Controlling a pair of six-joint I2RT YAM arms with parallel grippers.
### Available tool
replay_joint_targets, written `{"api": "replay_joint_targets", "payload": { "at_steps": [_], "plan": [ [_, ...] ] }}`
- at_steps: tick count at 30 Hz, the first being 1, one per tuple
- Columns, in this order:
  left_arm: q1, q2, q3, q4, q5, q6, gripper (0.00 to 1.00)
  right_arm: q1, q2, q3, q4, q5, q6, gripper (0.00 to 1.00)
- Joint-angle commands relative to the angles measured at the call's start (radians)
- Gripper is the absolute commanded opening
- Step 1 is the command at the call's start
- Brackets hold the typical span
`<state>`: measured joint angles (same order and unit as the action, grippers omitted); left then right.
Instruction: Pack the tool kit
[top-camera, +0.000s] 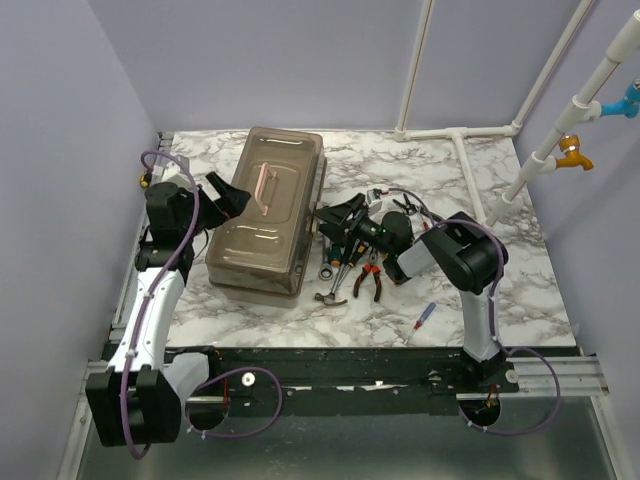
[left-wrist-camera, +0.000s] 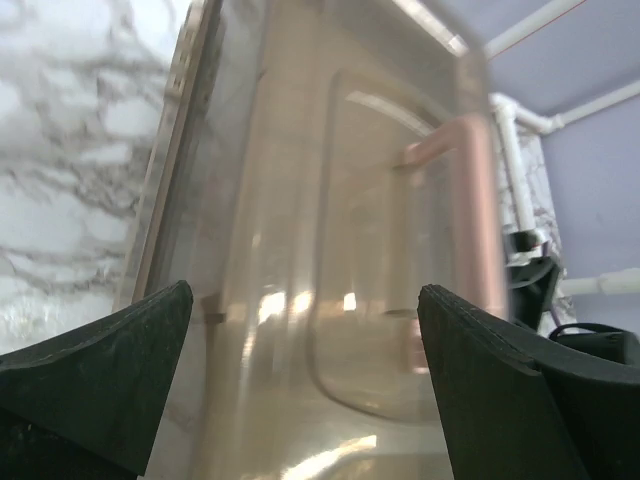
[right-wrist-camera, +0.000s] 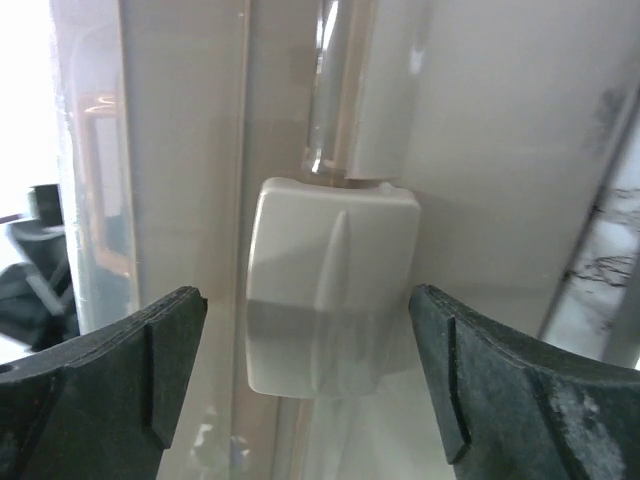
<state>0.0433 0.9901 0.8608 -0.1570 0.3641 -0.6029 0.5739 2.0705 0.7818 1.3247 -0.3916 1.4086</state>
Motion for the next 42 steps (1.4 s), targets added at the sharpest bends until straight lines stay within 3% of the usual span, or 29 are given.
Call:
{"api": "replay_joint_targets", "payload": {
  "at_steps": [1,7,11,14,18,24,28,35,39,41,42],
  "plan": [
    [0.012,0.093,-0.159,0.205,0.076,-0.101,0.97,0.002,0.059,0.035,0.17,-0.066,0.082,0.83],
    [0.019,0.253,-0.163,0.314,0.209,-0.098,0.95,0.006,0.126,0.074,0.245,-0.088,0.162,0.69],
    [0.018,0.353,-0.159,0.392,0.326,-0.117,0.89,0.007,0.131,0.09,0.235,-0.102,0.169,0.6],
    [0.018,0.384,-0.167,0.416,0.346,-0.111,0.87,0.007,0.127,0.108,0.215,-0.122,0.17,0.48],
    [0.009,0.416,-0.165,0.434,0.367,-0.108,0.85,0.006,0.093,0.155,0.042,-0.182,0.107,0.32],
    [-0.011,0.425,-0.228,0.549,0.353,-0.145,0.82,0.01,-0.017,0.118,-0.139,-0.131,-0.028,0.23],
    [-0.036,0.391,-0.269,0.557,0.287,-0.136,0.81,0.031,-0.137,0.143,-0.506,0.012,-0.237,0.21],
    [-0.083,0.332,-0.332,0.553,0.21,-0.123,0.81,0.043,-0.233,0.158,-0.726,0.181,-0.342,0.17],
    [-0.096,0.285,-0.364,0.562,0.167,-0.126,0.81,0.044,-0.276,0.137,-0.764,0.239,-0.363,0.22],
    [-0.102,0.258,-0.374,0.55,0.138,-0.119,0.81,0.044,-0.306,0.125,-0.781,0.273,-0.374,0.31],
    [-0.105,0.247,-0.378,0.55,0.128,-0.113,0.81,0.044,-0.324,0.114,-0.776,0.282,-0.377,0.46]
  ]
}}
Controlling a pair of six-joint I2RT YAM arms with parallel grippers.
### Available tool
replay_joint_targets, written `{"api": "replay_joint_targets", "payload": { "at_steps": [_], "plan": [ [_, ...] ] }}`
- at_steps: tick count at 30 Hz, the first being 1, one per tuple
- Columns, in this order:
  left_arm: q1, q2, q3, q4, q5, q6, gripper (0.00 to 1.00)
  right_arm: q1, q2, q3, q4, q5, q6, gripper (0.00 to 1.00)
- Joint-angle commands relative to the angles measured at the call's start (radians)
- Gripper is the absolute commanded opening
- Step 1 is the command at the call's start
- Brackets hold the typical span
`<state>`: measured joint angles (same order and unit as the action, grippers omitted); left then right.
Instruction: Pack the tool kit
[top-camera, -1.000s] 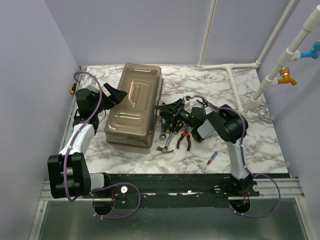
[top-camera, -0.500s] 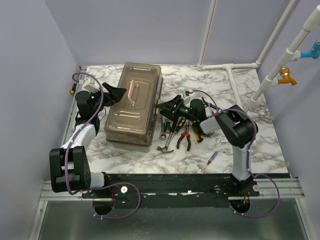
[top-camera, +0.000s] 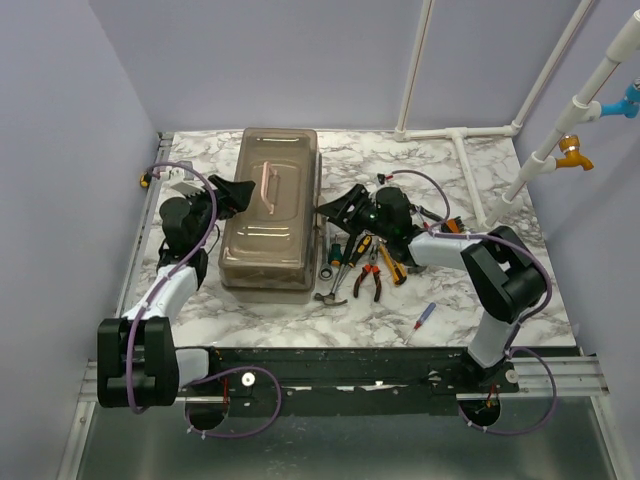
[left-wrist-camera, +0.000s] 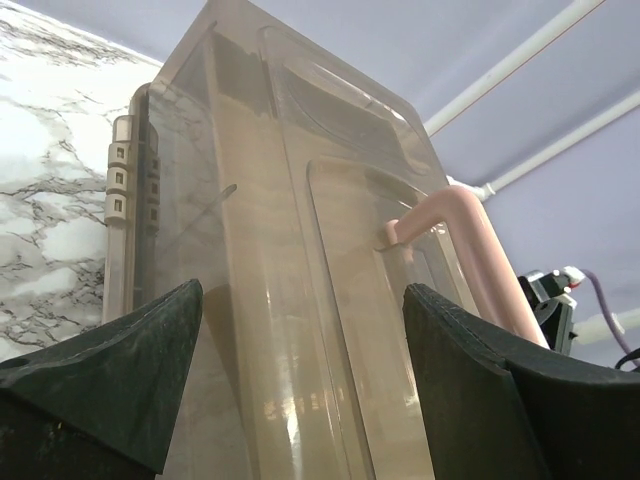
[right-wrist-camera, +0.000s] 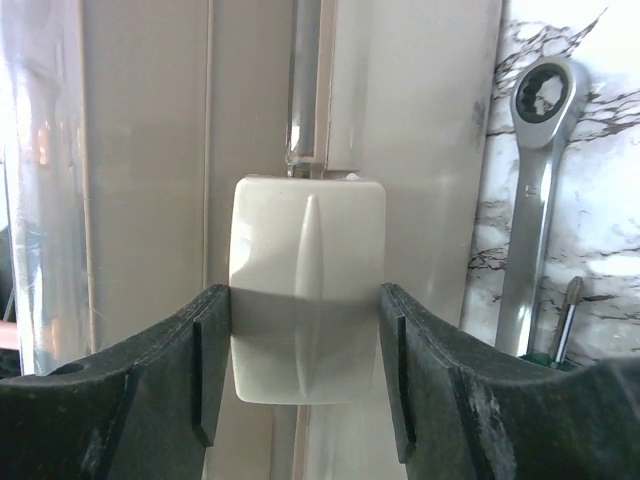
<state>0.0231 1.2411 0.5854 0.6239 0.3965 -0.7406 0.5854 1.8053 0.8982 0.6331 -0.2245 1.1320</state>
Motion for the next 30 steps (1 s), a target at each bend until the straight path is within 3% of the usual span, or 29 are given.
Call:
{"api": "replay_joint_targets", "payload": {
  "at_steps": [1,4,7,12,16,23,26,30],
  "plan": [
    [-0.088,-0.016,-0.106,-0.233,0.083,0.032,0.81,0.031,-0.072,-0.015,-0.078,0.12,-0.1,0.6],
    [-0.097,-0.049,-0.118,-0.246,0.043,0.055,0.81,0.025,-0.112,-0.068,0.022,0.084,-0.097,0.82],
    [-0.111,-0.068,-0.128,-0.245,0.021,0.073,0.82,0.023,-0.124,-0.06,0.022,0.026,-0.121,0.9],
    [-0.124,-0.07,-0.132,-0.245,0.001,0.101,0.82,0.02,-0.157,-0.07,-0.073,0.089,-0.115,0.91],
    [-0.126,-0.072,-0.133,-0.24,0.008,0.107,0.82,-0.001,-0.137,-0.096,-0.047,0.066,-0.08,0.9],
    [-0.127,-0.055,-0.144,-0.201,0.036,0.122,0.82,-0.013,0.08,-0.09,0.393,-0.244,0.11,0.9],
    [-0.128,-0.057,-0.142,-0.201,0.036,0.13,0.82,-0.012,0.189,-0.084,0.629,-0.305,0.247,0.89],
    [-0.127,-0.055,-0.14,-0.199,0.044,0.134,0.82,-0.012,0.229,-0.075,0.73,-0.327,0.309,0.87]
  ]
}}
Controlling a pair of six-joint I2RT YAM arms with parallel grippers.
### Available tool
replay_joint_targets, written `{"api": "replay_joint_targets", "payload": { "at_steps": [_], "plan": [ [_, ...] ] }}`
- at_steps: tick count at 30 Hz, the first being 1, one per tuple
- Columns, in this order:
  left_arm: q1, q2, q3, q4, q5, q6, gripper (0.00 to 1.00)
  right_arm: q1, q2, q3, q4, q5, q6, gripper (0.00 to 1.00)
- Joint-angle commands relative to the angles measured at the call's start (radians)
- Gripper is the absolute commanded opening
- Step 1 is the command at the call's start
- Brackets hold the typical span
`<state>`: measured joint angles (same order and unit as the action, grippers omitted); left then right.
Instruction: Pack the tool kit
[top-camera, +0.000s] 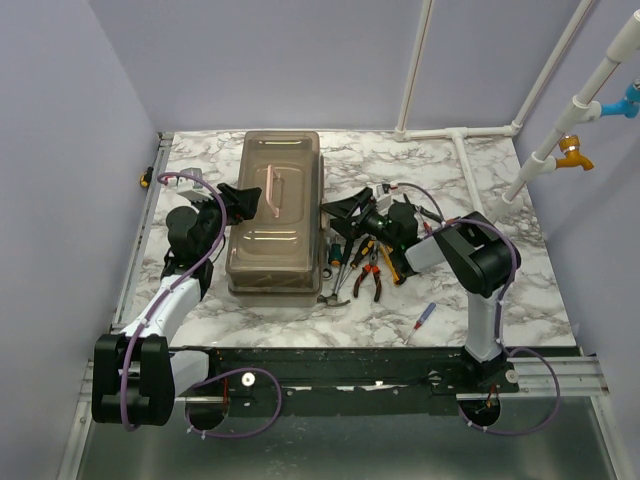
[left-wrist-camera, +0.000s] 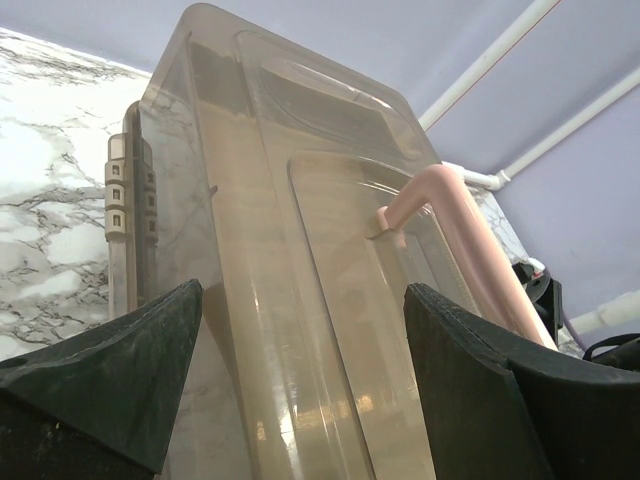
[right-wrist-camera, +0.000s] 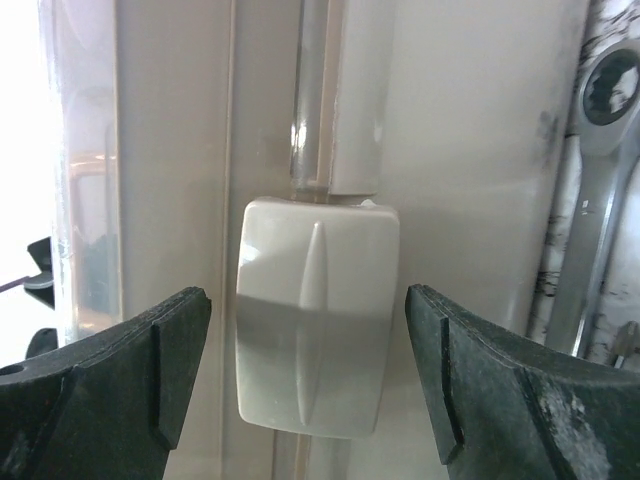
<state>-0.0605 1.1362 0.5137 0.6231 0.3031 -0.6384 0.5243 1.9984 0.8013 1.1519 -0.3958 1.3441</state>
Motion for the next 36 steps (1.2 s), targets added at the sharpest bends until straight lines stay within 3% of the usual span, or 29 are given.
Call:
{"api": "replay_joint_targets", "payload": {
  "at_steps": [1,10,17,28,36],
  "plan": [
    [-0.044,0.05,-0.067,-0.198,0.139,0.032,0.82,0.049,0.03,0.02,0.203,-0.153,0.089,0.85],
    [-0.056,0.066,-0.051,-0.206,0.159,0.04,0.82,0.049,-0.043,-0.007,0.209,-0.145,0.123,0.8],
    [-0.059,0.055,-0.046,-0.231,0.133,0.057,0.82,0.027,-0.11,-0.034,0.034,-0.106,0.057,0.82],
    [-0.059,-0.005,-0.065,-0.257,0.075,0.074,0.82,-0.028,-0.296,-0.042,-0.551,0.169,-0.227,0.84],
    [-0.06,-0.101,-0.063,-0.326,0.006,0.082,0.84,-0.027,-0.478,0.002,-0.833,0.39,-0.431,0.88]
  ]
}}
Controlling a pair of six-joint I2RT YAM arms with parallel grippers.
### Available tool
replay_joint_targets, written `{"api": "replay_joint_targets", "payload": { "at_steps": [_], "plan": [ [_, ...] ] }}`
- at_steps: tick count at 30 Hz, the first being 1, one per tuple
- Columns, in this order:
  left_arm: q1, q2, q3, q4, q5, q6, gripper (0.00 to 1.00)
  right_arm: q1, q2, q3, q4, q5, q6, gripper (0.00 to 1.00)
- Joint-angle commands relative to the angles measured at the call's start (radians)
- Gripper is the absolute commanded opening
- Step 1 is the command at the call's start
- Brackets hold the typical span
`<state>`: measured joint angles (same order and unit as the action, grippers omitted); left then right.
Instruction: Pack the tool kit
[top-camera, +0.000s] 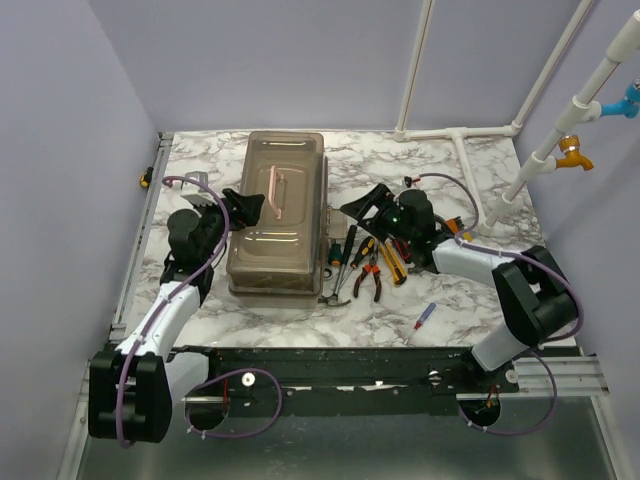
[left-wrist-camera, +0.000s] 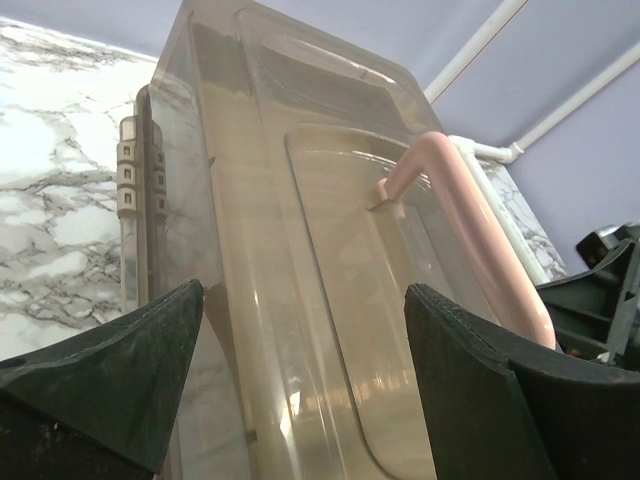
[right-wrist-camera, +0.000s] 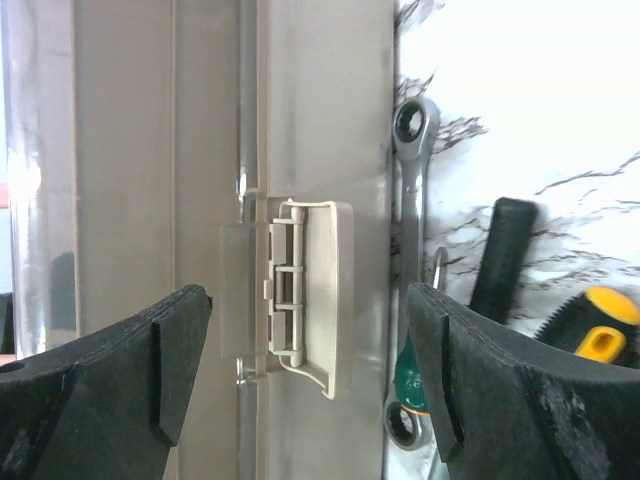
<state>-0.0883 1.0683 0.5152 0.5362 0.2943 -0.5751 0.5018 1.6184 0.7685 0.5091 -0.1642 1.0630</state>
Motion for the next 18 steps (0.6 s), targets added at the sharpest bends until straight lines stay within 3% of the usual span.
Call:
{"api": "replay_joint_targets", "payload": {
  "at_steps": [1,8,12,18],
  "plan": [
    [-0.031,-0.049,-0.066,-0.251,0.001,0.015,0.84,-0.006,-0.125,0.027,-0.199,0.194,-0.171,0.88],
    [-0.035,-0.137,-0.054,-0.296,-0.001,-0.087,0.86,-0.005,-0.284,-0.054,-0.207,0.285,-0.306,0.88],
    [-0.035,-0.19,0.011,-0.403,-0.024,-0.089,0.88,-0.005,-0.356,-0.095,-0.191,0.336,-0.361,0.88],
    [-0.082,-0.203,0.12,-0.513,-0.056,-0.048,0.88,-0.005,-0.4,-0.129,-0.147,0.257,-0.403,0.88]
  ]
}}
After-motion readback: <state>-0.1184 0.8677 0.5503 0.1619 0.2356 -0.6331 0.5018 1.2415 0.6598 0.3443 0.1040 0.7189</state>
